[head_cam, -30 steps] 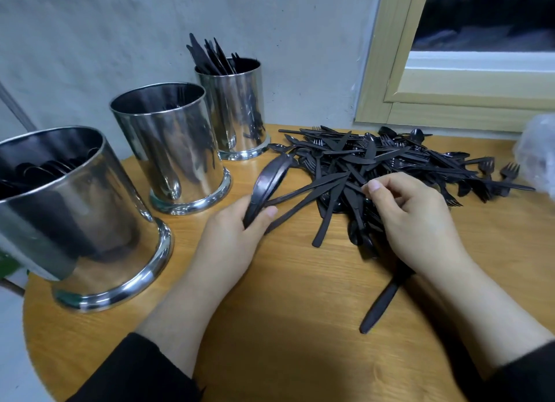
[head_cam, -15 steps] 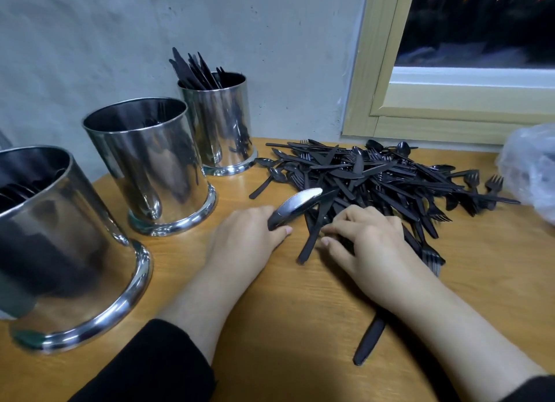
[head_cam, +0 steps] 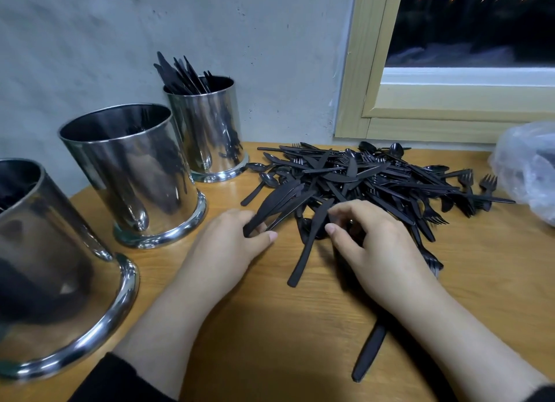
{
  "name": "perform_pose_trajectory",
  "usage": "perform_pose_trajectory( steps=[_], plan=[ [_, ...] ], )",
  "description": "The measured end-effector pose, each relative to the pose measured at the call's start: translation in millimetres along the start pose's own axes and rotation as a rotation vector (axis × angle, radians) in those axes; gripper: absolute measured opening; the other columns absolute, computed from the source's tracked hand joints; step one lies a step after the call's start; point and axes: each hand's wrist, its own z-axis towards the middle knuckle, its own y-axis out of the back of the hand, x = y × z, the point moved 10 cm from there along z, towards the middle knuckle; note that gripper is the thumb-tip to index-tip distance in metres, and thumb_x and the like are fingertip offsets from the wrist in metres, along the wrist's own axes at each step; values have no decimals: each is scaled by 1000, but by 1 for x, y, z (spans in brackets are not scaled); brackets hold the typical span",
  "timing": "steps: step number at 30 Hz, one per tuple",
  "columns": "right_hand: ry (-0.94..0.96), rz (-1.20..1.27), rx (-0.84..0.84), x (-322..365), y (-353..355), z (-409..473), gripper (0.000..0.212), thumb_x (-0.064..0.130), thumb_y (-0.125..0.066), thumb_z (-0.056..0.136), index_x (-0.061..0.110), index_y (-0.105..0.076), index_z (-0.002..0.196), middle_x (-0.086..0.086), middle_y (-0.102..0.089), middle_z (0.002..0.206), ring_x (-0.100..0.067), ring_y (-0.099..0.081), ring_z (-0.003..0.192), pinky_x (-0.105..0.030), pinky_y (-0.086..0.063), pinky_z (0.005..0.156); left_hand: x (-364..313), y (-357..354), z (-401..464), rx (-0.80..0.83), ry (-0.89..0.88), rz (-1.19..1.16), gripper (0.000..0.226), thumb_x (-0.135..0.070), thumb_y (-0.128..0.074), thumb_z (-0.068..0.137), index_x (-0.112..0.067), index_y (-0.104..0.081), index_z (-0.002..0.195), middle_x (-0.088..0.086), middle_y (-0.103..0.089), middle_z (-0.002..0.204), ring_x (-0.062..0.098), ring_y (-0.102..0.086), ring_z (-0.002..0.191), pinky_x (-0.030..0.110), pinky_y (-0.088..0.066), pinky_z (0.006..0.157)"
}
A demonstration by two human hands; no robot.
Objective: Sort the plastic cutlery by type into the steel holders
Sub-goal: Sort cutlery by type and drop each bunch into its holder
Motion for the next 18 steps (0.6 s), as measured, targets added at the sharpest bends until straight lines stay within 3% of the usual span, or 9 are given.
perform_pose_trajectory(
  steps=[2,4,5,7,12,18],
  plan=[
    [-28,16,-7,-4,1,1,21,40,-60,96,39,-59,117,24,-58,98,4,-52,99,-37,-46,96,-3,-3,-2,29,-21,-40,22,-49,-67,93,-27,-64,88,-8,-61,81,8,-57,76,32,-49,62],
    [-61,61,-24,-7,4,2,33,39,-61,96,38,-56,129,25,-60,101,5,-52,98,-21,-44,93,-7,-6,-4,62,-49,-104,21,-49,-67,94,-31,-63,85,-12,-58,70,3,-55,66,23,-40,55],
    [-84,110,-36,-10,7,2,39,38,-61,96,38,-54,135,26,-61,102,5,-54,97,-12,-41,88,-10,-8,-5,82,-61,-144,24,-48,-66,94,-29,-64,81,-12,-56,64,2,-52,60,20,-37,53],
    [-123,216,-47,-14,9,2,41,37,-60,97,40,-53,137,28,-64,102,5,-58,95,-5,-40,79,-15,-15,-8,133,-83,-220,32,-46,-64,96,-21,-64,75,-12,-55,57,1,-48,51,15,-35,50],
    [-123,326,-60,-12,11,-1,10,33,-60,98,36,-70,99,25,-68,86,5,-62,84,-7,-43,67,-24,-20,-14,206,-102,-363,38,-46,-62,97,-17,-63,72,-9,-53,57,3,-44,51,14,-34,50],
    [-197,623,-39,-11,9,-2,13,32,-60,98,29,-72,102,3,-71,79,-6,-59,64,-24,-50,64,-31,-19,-17,243,-139,-444,38,-43,-63,96,-14,-63,72,-7,-55,59,6,-47,54,17,-40,54]
  ],
)
